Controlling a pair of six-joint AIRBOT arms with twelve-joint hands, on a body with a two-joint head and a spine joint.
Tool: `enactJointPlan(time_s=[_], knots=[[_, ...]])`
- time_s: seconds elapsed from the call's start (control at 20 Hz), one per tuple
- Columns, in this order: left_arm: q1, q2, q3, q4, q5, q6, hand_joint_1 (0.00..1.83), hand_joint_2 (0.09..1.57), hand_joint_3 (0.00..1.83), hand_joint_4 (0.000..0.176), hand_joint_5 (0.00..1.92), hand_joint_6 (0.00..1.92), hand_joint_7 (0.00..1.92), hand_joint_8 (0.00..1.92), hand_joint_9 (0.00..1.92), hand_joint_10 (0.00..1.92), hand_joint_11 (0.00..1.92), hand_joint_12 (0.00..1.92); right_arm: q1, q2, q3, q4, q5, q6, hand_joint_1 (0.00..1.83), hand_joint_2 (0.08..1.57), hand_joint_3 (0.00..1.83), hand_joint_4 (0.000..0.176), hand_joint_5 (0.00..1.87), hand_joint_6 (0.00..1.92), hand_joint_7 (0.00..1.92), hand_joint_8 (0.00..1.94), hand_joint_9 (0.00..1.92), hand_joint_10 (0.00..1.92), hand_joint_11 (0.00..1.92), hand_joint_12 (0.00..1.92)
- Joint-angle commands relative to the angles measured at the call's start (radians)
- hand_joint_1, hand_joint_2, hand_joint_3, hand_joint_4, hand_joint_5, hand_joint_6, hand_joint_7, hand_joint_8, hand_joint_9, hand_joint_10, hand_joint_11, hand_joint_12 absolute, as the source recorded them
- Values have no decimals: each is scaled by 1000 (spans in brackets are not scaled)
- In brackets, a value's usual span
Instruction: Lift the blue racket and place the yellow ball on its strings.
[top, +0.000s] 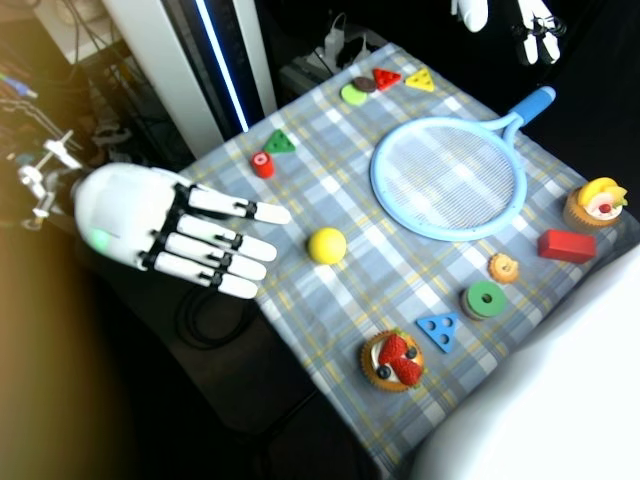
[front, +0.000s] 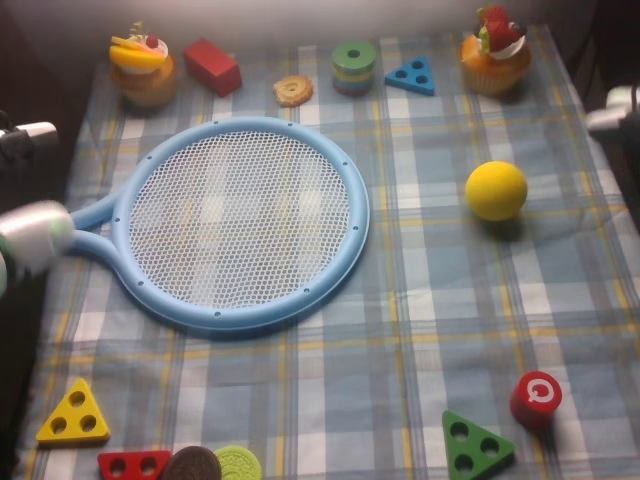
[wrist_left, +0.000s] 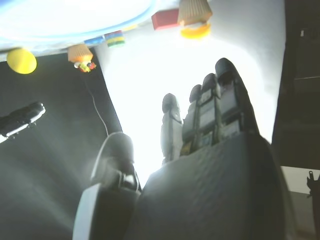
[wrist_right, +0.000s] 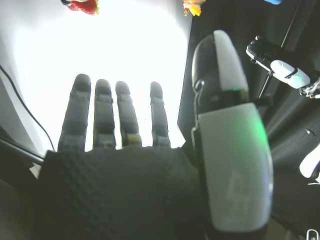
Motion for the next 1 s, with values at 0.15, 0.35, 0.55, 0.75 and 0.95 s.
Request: enactJointPlan(time_s=[0.15,0.35,0.55,0.75,0.95], knots=[[-9,26,7,-86,-56,178,694,1030,2,176,157,0,209,0,262,0,1,815,12,6,6,10,117,7,926,1293,0,0,607,4,578,1,547,7,173,843],[-18,26,17,-168,-13,358,718,1000,0,176,43,1,77,1,111,2,0,420,12,5,6,4,107,9,874,1296,1,0,614,3,590,2,558,5,162,858],[-65,2,54,-209,65,503,845,931,0,176,56,5,86,1,84,0,0,293,16,1,10,-3,100,9,900,1295,0,0,613,1,589,1,561,4,183,865],[-208,-80,172,-282,290,760,985,869,0,176,77,4,35,2,90,7,0,270,14,-3,13,-8,95,9,927,1297,0,0,612,0,598,0,595,1,298,726],[-266,-144,273,-384,442,909,963,831,0,176,0,0,99,13,108,7,0,326,11,-8,17,-17,88,9,961,1307,1,0,596,0,582,0,563,0,324,600]])
